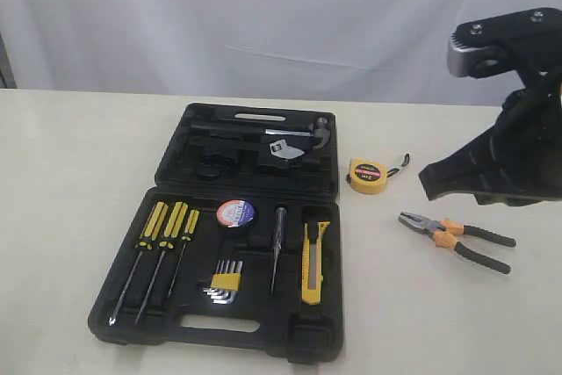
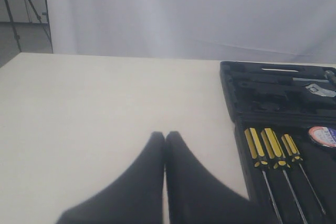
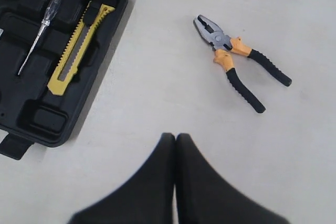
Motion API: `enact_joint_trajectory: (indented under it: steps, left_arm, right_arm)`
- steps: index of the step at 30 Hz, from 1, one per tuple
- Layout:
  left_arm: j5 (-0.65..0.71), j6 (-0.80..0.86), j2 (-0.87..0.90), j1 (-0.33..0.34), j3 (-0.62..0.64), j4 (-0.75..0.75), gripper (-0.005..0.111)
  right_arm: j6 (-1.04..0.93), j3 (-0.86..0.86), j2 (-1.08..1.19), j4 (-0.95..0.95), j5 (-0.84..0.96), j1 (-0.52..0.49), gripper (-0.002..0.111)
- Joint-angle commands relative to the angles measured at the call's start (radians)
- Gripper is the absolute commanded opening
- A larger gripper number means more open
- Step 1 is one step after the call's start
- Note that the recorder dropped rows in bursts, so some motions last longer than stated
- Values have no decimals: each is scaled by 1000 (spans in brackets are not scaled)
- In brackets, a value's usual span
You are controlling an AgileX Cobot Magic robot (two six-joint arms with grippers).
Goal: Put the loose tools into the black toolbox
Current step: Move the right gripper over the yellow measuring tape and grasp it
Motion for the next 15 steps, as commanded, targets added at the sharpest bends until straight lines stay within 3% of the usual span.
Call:
enact_joint_trajectory:
  steps: [1, 10, 15]
  left_arm:
    - [0, 0, -3, -2, 2, -2, 0]
    - [0, 0, -3, -2, 2, -2, 0]
    - [0, 0, -3, -2, 2, -2, 0]
  right_arm:
    - [16, 3, -7, 9, 12, -8, -1]
    - [79, -11, 2, 17, 52, -15, -1]
    - [50, -148, 136, 55, 54, -100, -1]
